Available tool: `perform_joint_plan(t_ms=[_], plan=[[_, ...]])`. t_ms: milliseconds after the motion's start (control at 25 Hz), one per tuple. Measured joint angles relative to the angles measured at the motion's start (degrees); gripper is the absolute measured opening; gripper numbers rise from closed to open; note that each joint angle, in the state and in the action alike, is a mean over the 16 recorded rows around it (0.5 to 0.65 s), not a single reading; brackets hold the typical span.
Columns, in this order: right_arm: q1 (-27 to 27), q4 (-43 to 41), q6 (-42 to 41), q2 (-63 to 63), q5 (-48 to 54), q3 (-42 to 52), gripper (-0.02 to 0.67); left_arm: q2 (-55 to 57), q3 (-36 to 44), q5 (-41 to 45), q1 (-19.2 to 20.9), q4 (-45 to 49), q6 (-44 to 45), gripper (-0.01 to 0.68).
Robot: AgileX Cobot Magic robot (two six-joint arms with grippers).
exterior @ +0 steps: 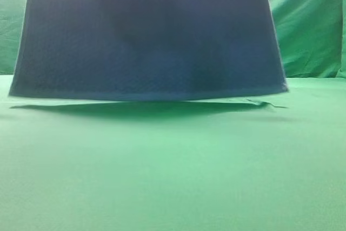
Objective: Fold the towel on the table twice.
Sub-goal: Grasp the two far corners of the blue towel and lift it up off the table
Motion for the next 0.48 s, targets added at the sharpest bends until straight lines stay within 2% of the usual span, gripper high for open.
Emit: perform_joint_plan(t_ms=[240,480], plan=[[0.00,-1.05,0.24,-0.15,2.12,-3.65,0.000,-0.40,-2.20,0.44,0.00,1.26,-1.75,0.000],[0.16,-1.52,0.88,-0.40,6.46,-2.00,0.000,-2.78,3.58,1.02,0.00,0.37,-2.50,0.000]])
